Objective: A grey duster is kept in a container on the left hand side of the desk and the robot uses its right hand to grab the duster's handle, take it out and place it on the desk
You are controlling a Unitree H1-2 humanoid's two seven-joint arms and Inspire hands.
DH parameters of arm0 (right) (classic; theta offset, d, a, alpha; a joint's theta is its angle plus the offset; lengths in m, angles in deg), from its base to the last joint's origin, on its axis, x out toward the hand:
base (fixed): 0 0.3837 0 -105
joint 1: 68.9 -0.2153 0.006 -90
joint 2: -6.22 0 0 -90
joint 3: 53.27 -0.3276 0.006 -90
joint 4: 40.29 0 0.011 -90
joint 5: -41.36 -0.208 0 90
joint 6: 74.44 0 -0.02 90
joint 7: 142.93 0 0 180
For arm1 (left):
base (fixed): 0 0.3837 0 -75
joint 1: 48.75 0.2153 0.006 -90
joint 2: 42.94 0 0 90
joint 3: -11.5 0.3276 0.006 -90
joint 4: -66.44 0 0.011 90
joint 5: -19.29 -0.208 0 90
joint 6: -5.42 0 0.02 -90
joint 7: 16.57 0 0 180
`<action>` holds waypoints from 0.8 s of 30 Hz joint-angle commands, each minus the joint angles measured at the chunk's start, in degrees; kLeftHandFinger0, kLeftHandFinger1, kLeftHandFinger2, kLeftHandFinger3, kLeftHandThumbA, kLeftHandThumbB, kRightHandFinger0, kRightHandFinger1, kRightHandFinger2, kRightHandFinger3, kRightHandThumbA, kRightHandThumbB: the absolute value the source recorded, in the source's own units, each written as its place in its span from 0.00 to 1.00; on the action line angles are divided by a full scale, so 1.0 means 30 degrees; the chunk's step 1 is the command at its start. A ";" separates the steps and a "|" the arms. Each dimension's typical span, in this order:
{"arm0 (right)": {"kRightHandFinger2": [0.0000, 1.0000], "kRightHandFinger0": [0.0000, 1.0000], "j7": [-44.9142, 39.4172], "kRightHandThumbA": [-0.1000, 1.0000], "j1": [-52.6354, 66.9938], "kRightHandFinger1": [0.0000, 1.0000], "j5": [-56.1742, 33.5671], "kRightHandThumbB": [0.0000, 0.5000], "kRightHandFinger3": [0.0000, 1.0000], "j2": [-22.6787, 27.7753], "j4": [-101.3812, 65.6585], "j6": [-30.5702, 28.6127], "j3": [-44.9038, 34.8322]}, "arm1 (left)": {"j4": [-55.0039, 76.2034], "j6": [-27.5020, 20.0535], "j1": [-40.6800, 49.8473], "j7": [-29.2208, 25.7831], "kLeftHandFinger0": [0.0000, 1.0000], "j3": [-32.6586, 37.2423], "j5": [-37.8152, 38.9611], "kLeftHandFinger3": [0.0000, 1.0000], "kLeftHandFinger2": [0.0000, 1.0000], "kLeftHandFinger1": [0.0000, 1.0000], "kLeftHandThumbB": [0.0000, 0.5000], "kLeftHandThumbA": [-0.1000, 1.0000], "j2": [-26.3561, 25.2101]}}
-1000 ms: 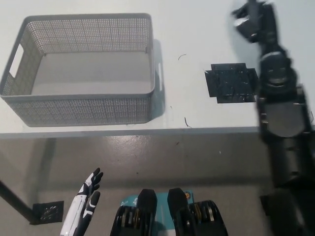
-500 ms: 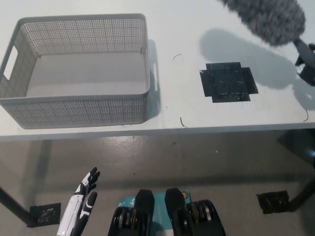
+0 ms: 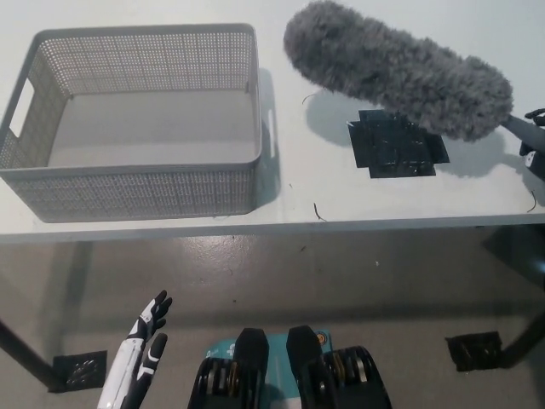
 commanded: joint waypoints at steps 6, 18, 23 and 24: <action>1.00 1.00 -0.3423 0.60 -0.2084 1.00 -0.1257 0.66 1.00 0.1276 -0.2129 -0.0161 0.0188 | 0.0564 -0.0427 -0.0016 -0.0056 1.00 -0.0161 -0.0096 1.00 1.00 1.00 0.13 1.00 -0.0281; 1.00 1.00 -1.0749 0.74 -0.2823 1.00 -0.4682 1.00 1.00 0.2181 -0.5254 0.2946 -0.0553 | 0.0612 -0.0348 -0.0001 0.0049 1.00 -0.0100 -0.0168 1.00 1.00 1.00 0.24 1.00 -0.0405; 1.00 1.00 -1.4626 0.58 -0.2632 1.00 -1.0818 0.93 1.00 0.2475 -0.8630 0.7372 -0.3456 | 0.0607 -0.0394 0.0027 0.0072 1.00 -0.0083 -0.0156 1.00 1.00 1.00 0.25 1.00 -0.0436; 1.00 1.00 -1.5417 0.64 -0.2639 1.00 -1.2921 0.98 1.00 0.2383 -0.9052 0.8160 -0.4567 | 0.0656 -0.0355 0.0040 0.0091 1.00 -0.0075 -0.0153 1.00 1.00 1.00 0.25 1.00 -0.0438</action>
